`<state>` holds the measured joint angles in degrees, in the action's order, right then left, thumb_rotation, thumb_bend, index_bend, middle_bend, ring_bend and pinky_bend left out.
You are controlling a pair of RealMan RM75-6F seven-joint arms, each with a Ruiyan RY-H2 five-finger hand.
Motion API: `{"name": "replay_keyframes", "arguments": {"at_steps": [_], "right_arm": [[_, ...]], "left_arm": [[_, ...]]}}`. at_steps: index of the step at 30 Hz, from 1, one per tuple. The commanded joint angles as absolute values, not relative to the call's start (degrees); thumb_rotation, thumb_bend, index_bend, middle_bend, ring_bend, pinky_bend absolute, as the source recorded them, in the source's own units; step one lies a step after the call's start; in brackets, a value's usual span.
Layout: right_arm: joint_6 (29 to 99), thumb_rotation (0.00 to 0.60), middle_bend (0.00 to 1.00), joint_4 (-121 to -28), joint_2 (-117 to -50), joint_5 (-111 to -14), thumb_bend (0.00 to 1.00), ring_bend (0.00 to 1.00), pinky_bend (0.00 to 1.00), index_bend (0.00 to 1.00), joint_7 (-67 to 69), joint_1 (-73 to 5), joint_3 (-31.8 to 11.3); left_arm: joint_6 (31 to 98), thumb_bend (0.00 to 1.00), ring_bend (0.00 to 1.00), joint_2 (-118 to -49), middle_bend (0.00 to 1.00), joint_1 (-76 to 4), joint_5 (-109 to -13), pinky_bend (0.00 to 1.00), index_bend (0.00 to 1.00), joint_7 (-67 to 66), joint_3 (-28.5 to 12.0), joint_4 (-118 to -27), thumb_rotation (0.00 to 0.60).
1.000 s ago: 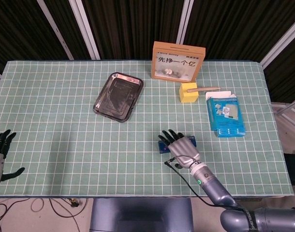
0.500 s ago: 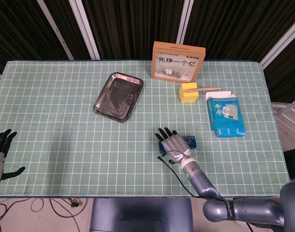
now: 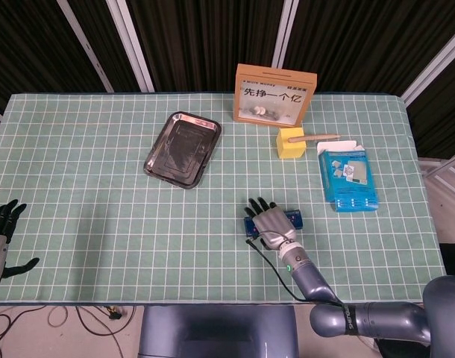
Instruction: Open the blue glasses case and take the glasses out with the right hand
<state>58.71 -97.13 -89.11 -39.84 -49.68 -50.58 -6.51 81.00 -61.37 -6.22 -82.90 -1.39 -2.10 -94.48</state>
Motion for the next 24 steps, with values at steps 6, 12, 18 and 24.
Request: {"name": "replay_keyframes", "arguments": {"at_steps": [6,12,18,24], "right_arm": [[59.41,0.600,0.00,-97.77,-89.01,-39.42,0.49,0.00,0.22,0.14,-49.66,-51.04,-5.77],[60.03,0.600,0.00,-98.20,-88.98,-38.78,0.50,0.00,0.22,0.14,-49.59,-51.21,-5.22],[60.40,0.600,0.00,-98.14,-89.22,-38.58,0.56,0.00,0.22,0.14,-49.11,-51.34,-4.96],[60.67,0.600,0.00,-97.99,-89.52,-38.30,0.58,0.00,0.22,0.14,-48.97,-51.57,-4.74]], "left_arm": [[80.99,0.07,0.00,-61.25,0.00,-6.21,-82.95,0.00,0.00,-1.40,-2.03,-94.64,0.600],[81.15,0.07,0.00,-61.16,0.00,-6.12,-82.95,0.00,0.00,-1.34,-2.00,-94.72,0.600],[81.08,0.07,0.00,-61.13,0.00,-6.15,-82.99,0.00,0.00,-1.34,-1.96,-94.74,0.600],[81.10,0.07,0.00,-61.09,0.00,-6.17,-82.95,0.00,0.00,-1.29,-1.99,-94.75,0.600]]}}
